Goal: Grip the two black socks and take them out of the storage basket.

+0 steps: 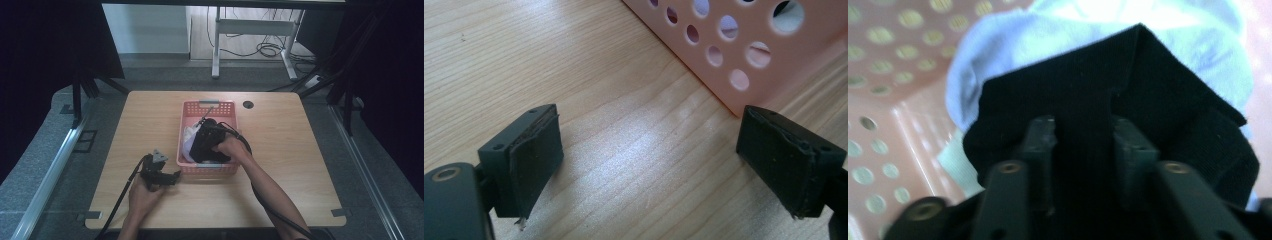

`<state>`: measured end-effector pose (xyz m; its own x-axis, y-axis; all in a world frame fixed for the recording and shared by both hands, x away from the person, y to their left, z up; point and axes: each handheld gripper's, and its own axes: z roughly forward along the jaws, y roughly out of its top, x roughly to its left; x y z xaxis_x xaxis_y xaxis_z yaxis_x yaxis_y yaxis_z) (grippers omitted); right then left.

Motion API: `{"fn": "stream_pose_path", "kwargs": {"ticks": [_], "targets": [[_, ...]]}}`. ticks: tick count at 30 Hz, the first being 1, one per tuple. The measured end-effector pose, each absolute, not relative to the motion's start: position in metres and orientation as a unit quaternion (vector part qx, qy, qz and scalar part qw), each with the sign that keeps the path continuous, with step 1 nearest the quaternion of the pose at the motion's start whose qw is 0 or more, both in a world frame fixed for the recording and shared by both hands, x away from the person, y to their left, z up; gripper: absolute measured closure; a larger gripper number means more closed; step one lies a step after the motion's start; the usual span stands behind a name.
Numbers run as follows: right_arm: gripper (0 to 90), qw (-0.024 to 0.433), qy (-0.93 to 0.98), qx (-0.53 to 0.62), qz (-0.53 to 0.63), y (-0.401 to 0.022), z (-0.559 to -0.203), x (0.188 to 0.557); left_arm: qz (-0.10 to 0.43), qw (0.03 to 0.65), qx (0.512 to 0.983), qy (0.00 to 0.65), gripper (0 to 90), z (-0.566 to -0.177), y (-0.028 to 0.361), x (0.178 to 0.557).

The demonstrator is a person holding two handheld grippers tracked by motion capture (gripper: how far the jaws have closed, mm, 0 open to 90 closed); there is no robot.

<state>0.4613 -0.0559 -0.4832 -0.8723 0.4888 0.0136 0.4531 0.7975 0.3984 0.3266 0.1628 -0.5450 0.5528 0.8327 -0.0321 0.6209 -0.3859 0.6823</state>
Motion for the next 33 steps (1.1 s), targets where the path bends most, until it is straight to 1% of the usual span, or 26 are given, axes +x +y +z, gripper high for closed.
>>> {"fn": "stream_pose_path", "kwargs": {"ticks": [2, 3, 7, 11, 12, 15, 19, 25, 33], "targets": [[83.6, 0.041, 0.946, 0.255, 0.197, -0.057, -0.483, 0.461, 0.16, 0.33, 0.817, 0.445, 10.7, -0.545, 0.163, 0.327], [85.6, 0.034, 0.945, 0.256, 0.202, -0.058, -0.482, 0.462, 0.16, 0.33, 0.817, 0.445, 10.7, -0.545, 0.163, 0.327], [86.6, 0.03, 0.942, 0.262, 0.208, -0.062, -0.476, 0.462, 0.16, 0.33, 0.817, 0.445, 10.7, -0.545, 0.163, 0.327], [86.6, 0.028, 0.928, 0.27, 0.254, -0.072, -0.457, 0.46, 0.16, 0.33, 0.817, 0.445, 10.7, -0.545, 0.163, 0.327], [86.6, 0.028, 0.928, 0.27, 0.254, -0.072, -0.457, 0.46, 0.16, 0.33, 0.817, 0.445, 10.7, -0.545, 0.163, 0.327], [86.5, 0.034, 0.921, 0.265, 0.285, -0.078, -0.438, 0.456, 0.16, 0.331, 0.817, 0.445, 10.7, -0.545, 0.163, 0.327], [86.5, 0.035, 0.914, 0.262, 0.309, -0.082, -0.427, 0.453, 0.161, 0.332, 0.816, 0.445, 10.7, -0.545, 0.163, 0.327], [86.5, 0.051, 0.901, 0.254, 0.347, -0.089, -0.403, 0.447, 0.161, 0.332, 0.816, 0.445, 10.7, -0.545, 0.163, 0.327], [86.5, 0.065, 0.89, 0.253, 0.374, -0.097, -0.384, 0.443, 0.161, 0.332, 0.816, 0.445, 10.7, -0.545, 0.163, 0.327]]}}
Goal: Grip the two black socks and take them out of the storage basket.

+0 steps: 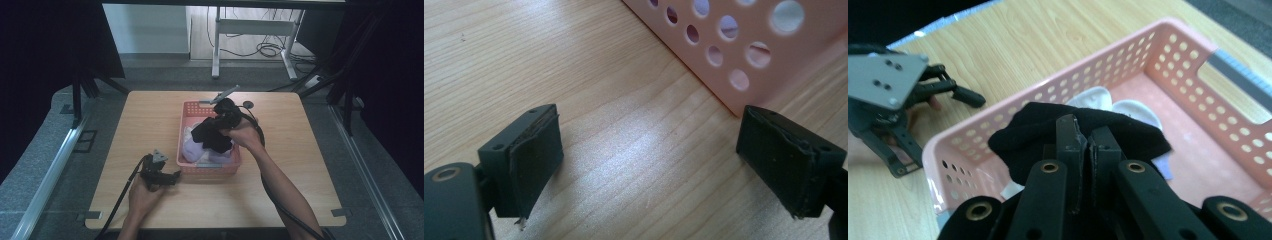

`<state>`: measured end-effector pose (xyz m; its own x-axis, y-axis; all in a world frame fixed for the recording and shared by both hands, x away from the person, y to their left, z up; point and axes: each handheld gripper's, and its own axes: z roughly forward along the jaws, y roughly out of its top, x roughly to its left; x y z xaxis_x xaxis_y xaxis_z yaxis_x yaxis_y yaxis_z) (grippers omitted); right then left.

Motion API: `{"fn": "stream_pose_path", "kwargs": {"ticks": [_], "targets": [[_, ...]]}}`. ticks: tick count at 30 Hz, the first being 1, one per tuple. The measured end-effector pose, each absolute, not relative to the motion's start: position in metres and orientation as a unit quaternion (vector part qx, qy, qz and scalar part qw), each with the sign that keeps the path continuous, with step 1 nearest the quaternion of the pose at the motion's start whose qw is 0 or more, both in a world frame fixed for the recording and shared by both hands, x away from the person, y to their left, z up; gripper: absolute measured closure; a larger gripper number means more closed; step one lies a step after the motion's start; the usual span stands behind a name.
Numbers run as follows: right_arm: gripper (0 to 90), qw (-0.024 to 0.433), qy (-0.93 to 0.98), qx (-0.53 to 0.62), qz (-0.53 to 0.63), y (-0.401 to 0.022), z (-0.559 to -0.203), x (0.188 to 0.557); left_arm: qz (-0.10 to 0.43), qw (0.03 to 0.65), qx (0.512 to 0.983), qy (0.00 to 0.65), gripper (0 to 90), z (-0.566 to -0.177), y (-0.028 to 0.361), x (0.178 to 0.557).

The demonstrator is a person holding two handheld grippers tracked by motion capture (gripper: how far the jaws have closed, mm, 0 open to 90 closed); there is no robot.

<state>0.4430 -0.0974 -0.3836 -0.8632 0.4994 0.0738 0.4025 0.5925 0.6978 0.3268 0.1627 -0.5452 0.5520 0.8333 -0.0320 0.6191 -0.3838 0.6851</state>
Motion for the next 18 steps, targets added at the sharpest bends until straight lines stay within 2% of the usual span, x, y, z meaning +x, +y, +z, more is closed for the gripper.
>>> {"fn": "stream_pose_path", "kwargs": {"ticks": [18], "targets": [[86.5, 0.102, 0.859, 0.261, 0.43, -0.125, -0.34, 0.436, 0.16, 0.333, 0.816, 0.445, 10.7, -0.545, 0.163, 0.327]]}}
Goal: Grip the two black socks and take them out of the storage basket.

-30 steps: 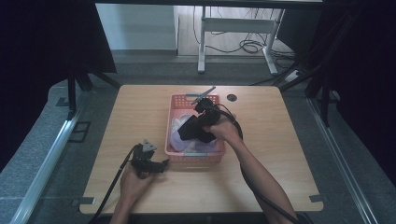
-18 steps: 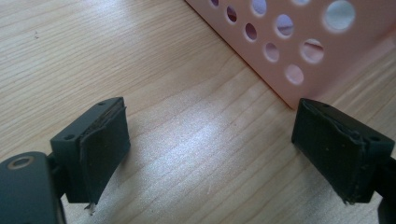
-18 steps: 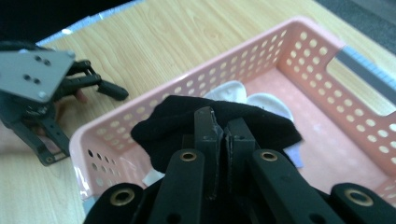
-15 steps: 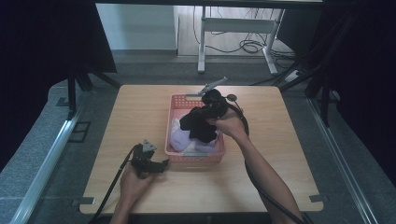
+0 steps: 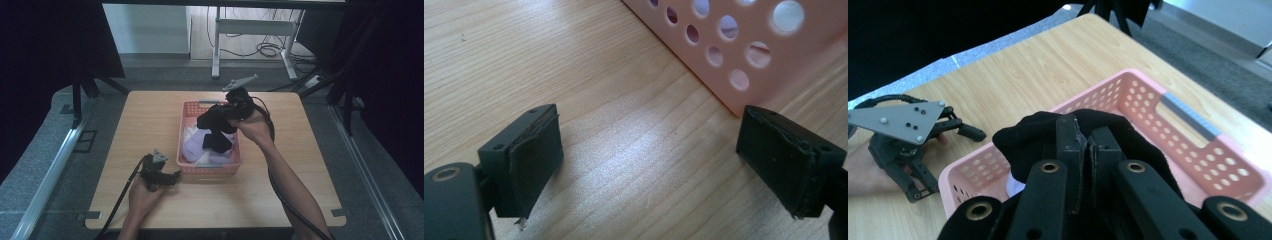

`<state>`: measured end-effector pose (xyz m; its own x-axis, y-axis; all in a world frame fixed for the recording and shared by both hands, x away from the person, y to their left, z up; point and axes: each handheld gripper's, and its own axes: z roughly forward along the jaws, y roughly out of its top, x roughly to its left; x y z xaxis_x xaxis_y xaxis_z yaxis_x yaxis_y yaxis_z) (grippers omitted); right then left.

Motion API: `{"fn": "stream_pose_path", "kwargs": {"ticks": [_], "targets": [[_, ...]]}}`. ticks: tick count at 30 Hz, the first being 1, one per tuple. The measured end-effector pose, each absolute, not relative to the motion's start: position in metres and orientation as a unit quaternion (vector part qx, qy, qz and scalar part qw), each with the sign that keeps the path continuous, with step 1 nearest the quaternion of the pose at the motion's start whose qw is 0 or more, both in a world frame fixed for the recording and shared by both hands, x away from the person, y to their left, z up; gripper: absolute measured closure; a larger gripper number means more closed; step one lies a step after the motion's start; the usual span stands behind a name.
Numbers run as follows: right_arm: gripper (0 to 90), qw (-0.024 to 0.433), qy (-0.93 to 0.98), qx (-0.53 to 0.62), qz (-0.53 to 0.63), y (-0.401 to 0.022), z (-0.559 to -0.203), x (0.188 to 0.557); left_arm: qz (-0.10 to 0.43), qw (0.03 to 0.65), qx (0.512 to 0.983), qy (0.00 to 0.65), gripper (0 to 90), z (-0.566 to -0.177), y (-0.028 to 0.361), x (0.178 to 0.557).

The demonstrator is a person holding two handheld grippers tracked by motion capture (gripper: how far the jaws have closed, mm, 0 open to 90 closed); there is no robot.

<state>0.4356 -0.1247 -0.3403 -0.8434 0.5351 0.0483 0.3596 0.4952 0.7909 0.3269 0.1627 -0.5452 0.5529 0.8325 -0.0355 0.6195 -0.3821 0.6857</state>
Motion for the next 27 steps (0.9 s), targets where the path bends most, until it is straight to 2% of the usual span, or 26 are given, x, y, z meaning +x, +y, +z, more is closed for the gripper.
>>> {"fn": "stream_pose_path", "kwargs": {"ticks": [12, 27], "targets": [[86.5, 0.134, 0.842, 0.292, 0.433, -0.164, -0.328, 0.435, 0.16, 0.333, 0.816, 0.445, 10.8, -0.545, 0.163, 0.327], [86.5, 0.167, 0.817, 0.355, 0.423, -0.226, -0.338, 0.439, 0.161, 0.334, 0.815, 0.445, 10.8, -0.545, 0.163, 0.327]]}}
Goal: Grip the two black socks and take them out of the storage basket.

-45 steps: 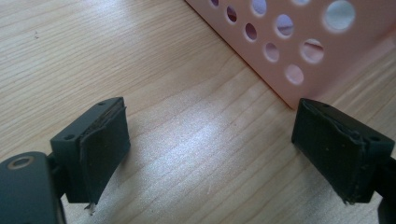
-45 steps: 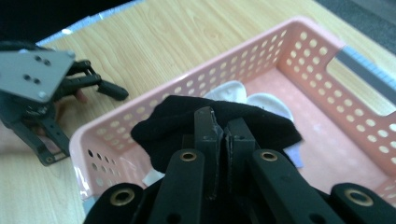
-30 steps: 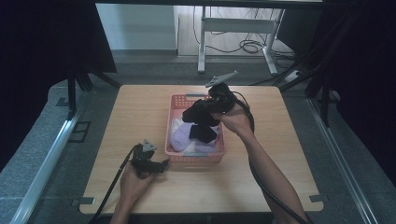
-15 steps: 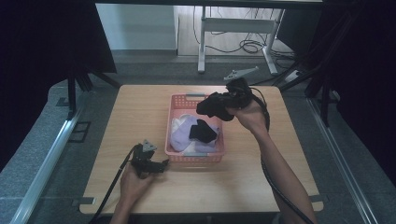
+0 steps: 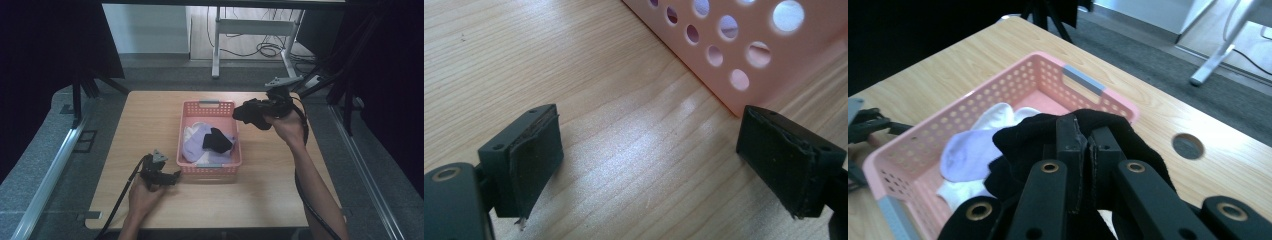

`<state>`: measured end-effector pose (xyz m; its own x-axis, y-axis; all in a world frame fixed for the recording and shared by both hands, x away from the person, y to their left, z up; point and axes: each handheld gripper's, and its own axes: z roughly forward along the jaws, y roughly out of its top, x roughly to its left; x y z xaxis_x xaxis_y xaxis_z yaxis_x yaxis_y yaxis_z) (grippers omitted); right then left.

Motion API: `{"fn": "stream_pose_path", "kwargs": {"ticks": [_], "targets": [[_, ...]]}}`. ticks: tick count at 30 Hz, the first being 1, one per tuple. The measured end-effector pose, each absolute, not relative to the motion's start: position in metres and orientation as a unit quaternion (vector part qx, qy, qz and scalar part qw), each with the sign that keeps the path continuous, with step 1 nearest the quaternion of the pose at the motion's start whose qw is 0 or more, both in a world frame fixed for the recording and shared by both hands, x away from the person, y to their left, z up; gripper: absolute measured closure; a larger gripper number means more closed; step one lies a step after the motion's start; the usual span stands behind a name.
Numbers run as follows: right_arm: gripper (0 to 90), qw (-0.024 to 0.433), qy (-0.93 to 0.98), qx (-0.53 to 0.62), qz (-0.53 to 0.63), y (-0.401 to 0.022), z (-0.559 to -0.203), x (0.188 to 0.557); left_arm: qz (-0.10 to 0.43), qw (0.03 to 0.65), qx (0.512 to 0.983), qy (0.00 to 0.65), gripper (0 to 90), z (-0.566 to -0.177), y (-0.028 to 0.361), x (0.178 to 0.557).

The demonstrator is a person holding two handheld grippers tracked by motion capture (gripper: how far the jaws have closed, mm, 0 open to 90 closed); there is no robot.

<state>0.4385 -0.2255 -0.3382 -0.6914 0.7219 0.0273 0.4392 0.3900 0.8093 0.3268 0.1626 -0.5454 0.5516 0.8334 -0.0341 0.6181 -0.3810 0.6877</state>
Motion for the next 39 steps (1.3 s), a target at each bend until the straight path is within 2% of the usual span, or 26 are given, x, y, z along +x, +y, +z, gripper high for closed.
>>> {"fn": "stream_pose_path", "kwargs": {"ticks": [14, 19, 39], "targets": [[86.5, 0.193, 0.796, 0.402, 0.41, -0.275, -0.353, 0.436, 0.16, 0.332, 0.816, 0.445, 10.7, -0.545, 0.163, 0.327], [86.5, 0.2, 0.789, 0.422, 0.398, -0.291, -0.371, 0.436, 0.16, 0.332, 0.816, 0.445, 10.7, -0.545, 0.163, 0.327], [86.2, 0.156, 0.797, 0.468, 0.349, -0.314, -0.455, 0.435, 0.16, 0.332, 0.816, 0.445, 10.7, -0.545, 0.163, 0.327]]}}
